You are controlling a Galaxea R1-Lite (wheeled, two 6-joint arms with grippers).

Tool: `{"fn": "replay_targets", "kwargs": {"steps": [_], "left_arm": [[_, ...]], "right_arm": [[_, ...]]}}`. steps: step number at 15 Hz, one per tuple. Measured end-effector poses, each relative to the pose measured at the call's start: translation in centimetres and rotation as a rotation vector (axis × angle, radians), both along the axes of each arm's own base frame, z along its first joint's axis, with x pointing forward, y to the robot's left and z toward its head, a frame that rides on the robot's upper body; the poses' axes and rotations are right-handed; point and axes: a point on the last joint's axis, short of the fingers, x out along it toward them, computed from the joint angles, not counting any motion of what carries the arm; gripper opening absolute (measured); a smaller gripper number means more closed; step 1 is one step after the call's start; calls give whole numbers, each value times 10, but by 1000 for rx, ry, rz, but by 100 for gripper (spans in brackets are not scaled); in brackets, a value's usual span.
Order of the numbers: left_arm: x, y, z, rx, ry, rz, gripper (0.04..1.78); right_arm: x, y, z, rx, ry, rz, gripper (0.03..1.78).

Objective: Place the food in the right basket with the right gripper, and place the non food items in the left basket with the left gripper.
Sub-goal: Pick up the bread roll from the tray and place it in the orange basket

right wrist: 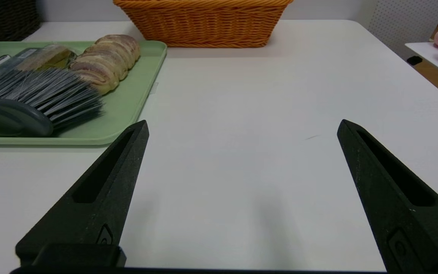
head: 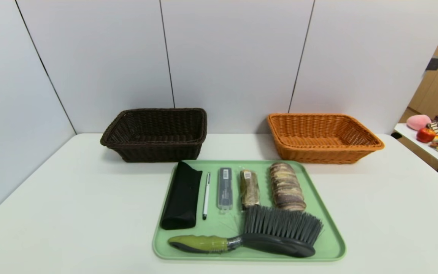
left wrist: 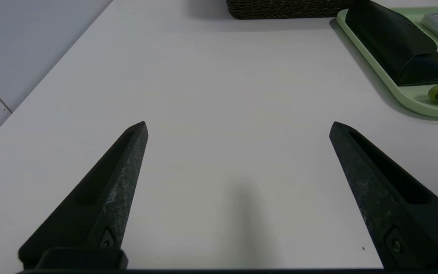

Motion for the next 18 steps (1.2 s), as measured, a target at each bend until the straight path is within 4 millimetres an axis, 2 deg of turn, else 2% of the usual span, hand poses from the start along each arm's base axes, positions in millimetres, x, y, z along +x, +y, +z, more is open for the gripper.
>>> {"fn": "replay_targets", "kwargs": {"steps": [5,8,11,13,15,18], "left_arm": [[0,0,2,28,-8,-3,169],[-7,-2,24,73,-90,-89,169],[-9,-4,63,77,-137,-164,169],[4,-4,93,75,-129,-179,169],[31,-4,125,75,-113,-186,169],[90,-4,168,78,-103,-192,169]], "right_arm": [[0,1,0,-65,-1,23,171],[-4,2,17,-88,-78,101,171],[-10,5,62,-85,-147,239,171],[-2,6,103,-67,-157,284,171],[19,7,144,-51,-148,308,171],[75,7,203,-31,-102,330,171]]}}
